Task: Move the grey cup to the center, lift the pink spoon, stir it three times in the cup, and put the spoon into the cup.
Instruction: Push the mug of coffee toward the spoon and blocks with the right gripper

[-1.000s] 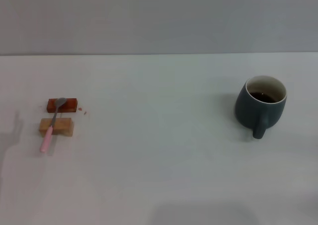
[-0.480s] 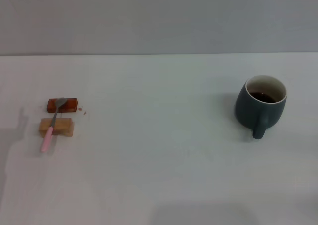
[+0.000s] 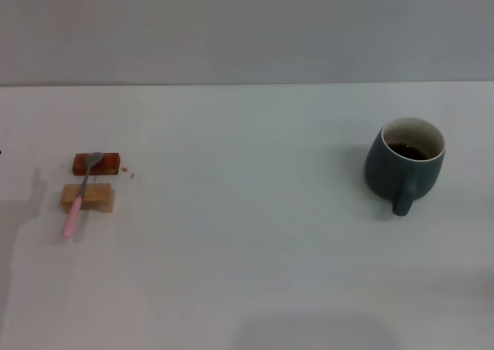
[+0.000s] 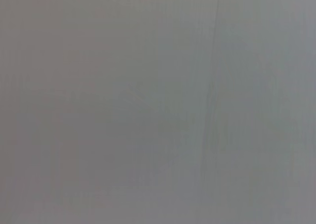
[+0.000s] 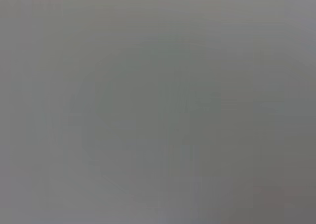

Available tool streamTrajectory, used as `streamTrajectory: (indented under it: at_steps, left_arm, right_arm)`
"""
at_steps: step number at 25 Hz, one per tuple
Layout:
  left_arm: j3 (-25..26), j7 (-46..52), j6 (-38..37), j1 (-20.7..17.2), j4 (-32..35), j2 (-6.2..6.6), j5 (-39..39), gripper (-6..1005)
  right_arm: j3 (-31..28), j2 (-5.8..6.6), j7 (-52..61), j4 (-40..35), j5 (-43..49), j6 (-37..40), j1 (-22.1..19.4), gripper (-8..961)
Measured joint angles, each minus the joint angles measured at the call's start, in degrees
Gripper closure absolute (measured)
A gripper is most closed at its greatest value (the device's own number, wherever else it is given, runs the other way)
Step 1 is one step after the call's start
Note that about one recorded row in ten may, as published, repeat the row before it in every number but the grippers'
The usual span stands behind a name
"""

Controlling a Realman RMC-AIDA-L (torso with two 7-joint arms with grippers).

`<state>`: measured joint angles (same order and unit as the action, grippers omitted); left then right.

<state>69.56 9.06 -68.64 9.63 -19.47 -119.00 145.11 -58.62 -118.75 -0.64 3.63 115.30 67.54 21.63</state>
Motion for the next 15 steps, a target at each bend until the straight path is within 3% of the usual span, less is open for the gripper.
streamTrajectory:
  at_steps: [9,15]
  left_arm:
    - [-0.26,0.0,-0.02,0.06,-0.32,0.0,-0.01,205]
    - [-0.94,0.0,-0.17,0.21,-0.43,0.0,0.0,205]
  right_arm:
    - [0.58,0.25,-0.29,-2.09,0.86,-11.61,7.23,953]
    - [0.69,0.04,-0.36,-0.58,4.71,-13.17,7.73,954]
